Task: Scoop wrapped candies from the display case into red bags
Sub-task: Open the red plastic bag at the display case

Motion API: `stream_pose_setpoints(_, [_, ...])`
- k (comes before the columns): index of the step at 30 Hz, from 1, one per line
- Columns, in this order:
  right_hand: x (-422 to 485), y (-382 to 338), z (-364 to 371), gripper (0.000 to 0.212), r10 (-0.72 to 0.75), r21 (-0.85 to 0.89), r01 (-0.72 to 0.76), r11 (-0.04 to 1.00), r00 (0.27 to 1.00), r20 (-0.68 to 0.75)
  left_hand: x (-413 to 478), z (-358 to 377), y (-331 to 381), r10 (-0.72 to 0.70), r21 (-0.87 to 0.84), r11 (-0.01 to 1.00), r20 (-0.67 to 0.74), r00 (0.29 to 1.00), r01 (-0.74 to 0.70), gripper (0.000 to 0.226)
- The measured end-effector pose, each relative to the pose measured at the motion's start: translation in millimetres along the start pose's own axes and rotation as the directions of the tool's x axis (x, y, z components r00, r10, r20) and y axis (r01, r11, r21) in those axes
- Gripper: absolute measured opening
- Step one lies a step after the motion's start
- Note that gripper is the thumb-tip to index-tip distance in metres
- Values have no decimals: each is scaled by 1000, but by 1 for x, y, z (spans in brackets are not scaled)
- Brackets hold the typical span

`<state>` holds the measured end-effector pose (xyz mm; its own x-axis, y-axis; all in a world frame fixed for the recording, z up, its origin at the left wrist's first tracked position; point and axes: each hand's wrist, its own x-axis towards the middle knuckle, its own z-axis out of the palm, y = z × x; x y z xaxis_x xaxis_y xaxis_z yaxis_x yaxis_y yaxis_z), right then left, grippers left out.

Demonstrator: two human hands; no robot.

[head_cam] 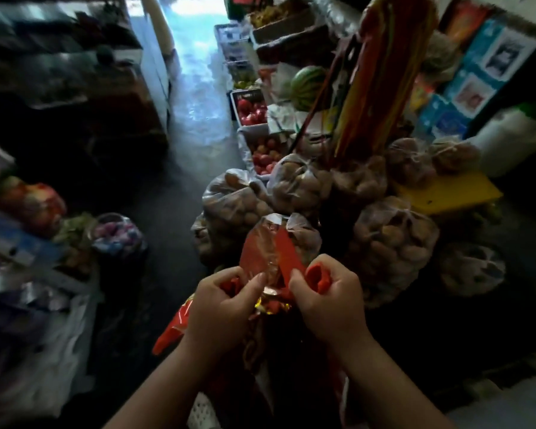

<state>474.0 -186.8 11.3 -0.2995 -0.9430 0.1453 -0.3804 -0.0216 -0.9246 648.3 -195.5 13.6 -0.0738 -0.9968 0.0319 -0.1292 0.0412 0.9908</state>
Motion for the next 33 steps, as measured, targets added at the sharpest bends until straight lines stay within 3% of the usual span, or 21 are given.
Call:
stream_pose_setpoints(5, [19, -37, 120, 34, -39, -18, 40, 999, 998, 53, 39, -106, -24, -24, -18, 1000, -102, 995, 23, 43])
stream_pose_setpoints(12, [59, -96, 246, 30, -178, -51, 180, 982, 983, 39, 96, -233, -26, 94, 111, 992, -280, 955, -65, 40])
stream_pose_setpoints(19, [118, -129, 330, 30, -338, -45, 342, 939, 938, 78, 155, -314, -29, 214, 295, 947, -290, 933, -125, 45])
stream_pose_setpoints(33, [302, -127, 490, 41, -264, 45, 260, 964, 945, 195, 359, -410, -80, 79, 256, 966, -401, 913, 29, 45])
